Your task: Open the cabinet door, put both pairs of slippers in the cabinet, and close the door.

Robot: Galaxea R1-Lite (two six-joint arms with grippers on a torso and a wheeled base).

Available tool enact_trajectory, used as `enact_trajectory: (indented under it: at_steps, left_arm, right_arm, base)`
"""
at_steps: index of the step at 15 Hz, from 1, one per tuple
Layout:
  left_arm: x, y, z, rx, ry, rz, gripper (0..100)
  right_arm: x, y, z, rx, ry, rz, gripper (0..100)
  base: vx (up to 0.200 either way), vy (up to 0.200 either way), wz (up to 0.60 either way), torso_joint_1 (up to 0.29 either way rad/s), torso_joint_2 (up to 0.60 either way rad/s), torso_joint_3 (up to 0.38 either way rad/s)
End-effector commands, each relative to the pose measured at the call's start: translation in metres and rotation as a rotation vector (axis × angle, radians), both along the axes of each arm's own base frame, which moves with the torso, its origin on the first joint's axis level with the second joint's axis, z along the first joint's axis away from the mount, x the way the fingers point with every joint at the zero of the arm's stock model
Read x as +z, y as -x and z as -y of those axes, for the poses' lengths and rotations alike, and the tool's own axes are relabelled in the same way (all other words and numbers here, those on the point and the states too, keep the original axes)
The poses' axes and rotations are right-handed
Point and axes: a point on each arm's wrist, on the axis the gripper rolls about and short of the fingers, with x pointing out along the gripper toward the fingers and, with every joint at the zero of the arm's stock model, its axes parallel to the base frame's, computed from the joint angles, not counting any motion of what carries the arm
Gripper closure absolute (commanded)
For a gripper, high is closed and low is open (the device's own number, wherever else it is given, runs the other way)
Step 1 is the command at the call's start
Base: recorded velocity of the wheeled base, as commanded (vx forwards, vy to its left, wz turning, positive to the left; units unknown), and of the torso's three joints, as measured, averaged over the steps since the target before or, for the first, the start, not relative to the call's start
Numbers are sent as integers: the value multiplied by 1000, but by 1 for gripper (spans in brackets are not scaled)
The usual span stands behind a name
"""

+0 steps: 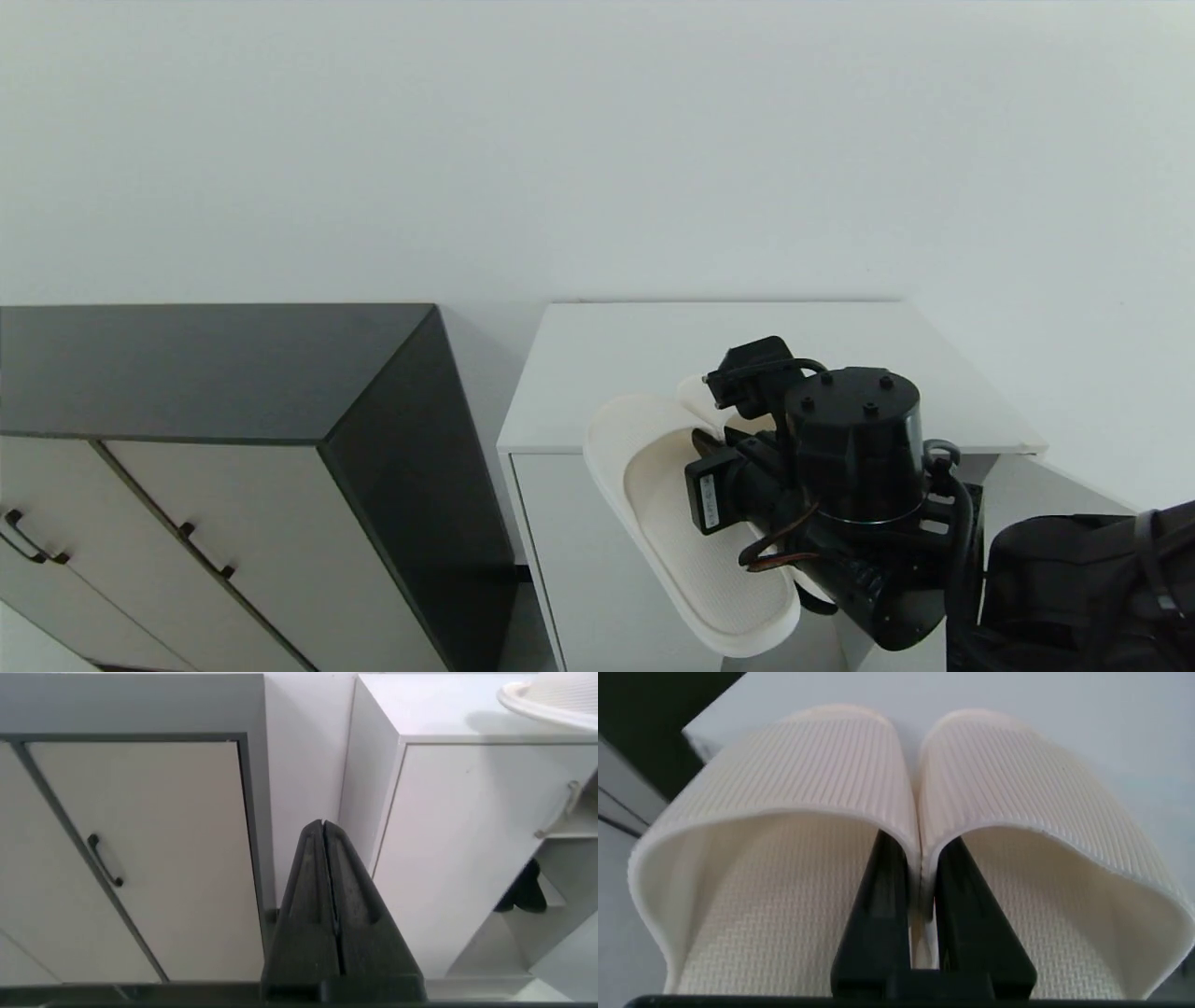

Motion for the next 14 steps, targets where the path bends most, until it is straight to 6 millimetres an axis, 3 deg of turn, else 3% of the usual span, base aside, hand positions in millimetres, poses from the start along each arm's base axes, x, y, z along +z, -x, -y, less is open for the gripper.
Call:
enact_trajectory:
  at_steps: [1, 7, 14]
  left_arm:
    - [0, 0, 0, 0, 1, 0, 100]
    - [0, 0, 0, 0, 2, 0, 100]
    - [0, 0, 0, 0, 2, 0, 100]
  right_arm:
    - [1, 0, 0, -1, -3, 3, 100]
    - [1, 1, 1, -3, -2, 2, 100]
    - [3, 2, 5, -6, -4, 6, 100]
  base:
    - [-200, 0, 0, 2, 2, 2]
    - [-200, 0, 0, -1, 3, 1]
    - [0, 0, 0, 0, 0, 0]
